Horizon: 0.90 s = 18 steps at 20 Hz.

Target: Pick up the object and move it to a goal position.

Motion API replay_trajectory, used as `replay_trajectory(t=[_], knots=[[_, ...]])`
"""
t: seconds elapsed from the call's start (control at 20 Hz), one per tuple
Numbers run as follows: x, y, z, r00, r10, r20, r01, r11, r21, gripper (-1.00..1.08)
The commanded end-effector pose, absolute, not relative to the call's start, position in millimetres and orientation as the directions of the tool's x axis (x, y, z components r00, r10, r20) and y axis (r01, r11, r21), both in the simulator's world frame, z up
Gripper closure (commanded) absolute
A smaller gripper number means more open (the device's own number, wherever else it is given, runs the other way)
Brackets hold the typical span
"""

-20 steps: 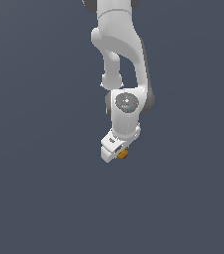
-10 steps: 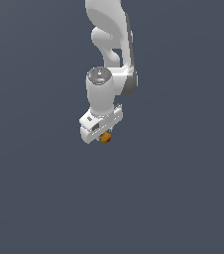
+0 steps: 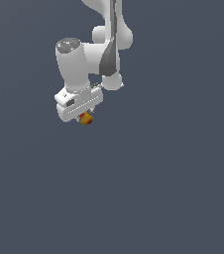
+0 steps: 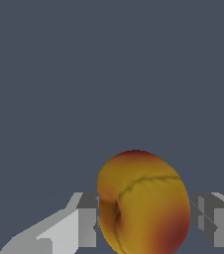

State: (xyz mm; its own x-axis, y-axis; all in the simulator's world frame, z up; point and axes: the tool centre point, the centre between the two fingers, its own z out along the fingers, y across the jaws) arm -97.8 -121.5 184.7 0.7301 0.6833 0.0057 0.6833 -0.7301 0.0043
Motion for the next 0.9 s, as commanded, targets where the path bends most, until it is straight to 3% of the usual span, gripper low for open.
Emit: replay_trajectory(t=[0.0, 0.45, 0.85], knots=[[-111, -140, 198, 0.729, 0.684, 0.006, 0.684, -0.729, 0.003, 1.08], [-141, -187, 229, 0.727, 0.686, 0.002, 0.686, -0.727, 0.0, 1.08], [-144, -194, 234, 0.727, 0.686, 0.0, 0.686, -0.727, 0.0, 1.08]])
